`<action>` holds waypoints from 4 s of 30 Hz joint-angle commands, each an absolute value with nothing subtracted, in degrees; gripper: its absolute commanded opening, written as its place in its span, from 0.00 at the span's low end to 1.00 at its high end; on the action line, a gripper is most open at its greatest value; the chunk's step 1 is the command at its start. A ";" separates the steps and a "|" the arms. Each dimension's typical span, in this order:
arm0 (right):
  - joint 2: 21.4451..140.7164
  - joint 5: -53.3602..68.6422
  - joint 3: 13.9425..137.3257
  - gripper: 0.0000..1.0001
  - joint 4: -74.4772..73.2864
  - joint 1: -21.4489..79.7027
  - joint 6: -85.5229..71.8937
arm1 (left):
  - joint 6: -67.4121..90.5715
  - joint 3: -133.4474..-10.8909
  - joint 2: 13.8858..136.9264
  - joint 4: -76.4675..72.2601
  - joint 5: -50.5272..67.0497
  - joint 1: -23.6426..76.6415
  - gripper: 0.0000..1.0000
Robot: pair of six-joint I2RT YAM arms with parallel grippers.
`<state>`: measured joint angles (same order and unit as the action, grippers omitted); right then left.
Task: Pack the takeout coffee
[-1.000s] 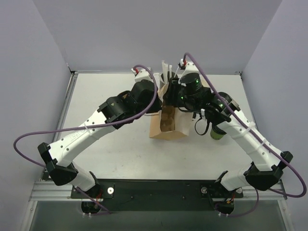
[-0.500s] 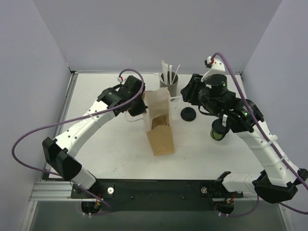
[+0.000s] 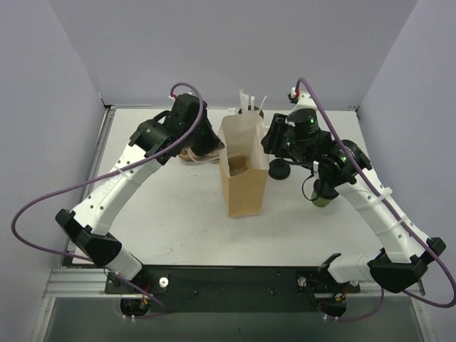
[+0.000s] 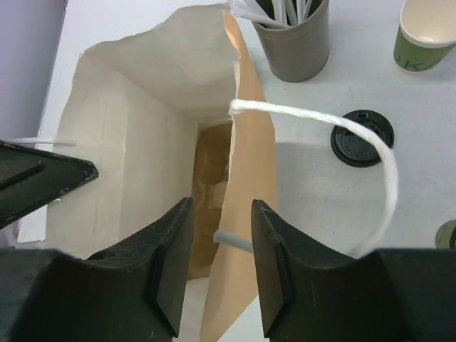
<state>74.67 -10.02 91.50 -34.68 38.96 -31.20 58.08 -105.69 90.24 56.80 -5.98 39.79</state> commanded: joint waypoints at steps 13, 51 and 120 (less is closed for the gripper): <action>75.23 -5.01 93.86 0.41 -37.08 37.27 -30.94 | 58.28 -85.25 87.10 51.24 -0.53 39.81 0.00; 81.56 -6.60 93.52 0.48 -52.04 43.86 -31.90 | 52.30 -97.41 81.40 48.88 -21.44 50.62 0.00; 95.10 -3.88 112.33 0.00 -59.33 39.78 -25.58 | 35.68 -100.38 82.62 65.13 -1.23 38.66 0.00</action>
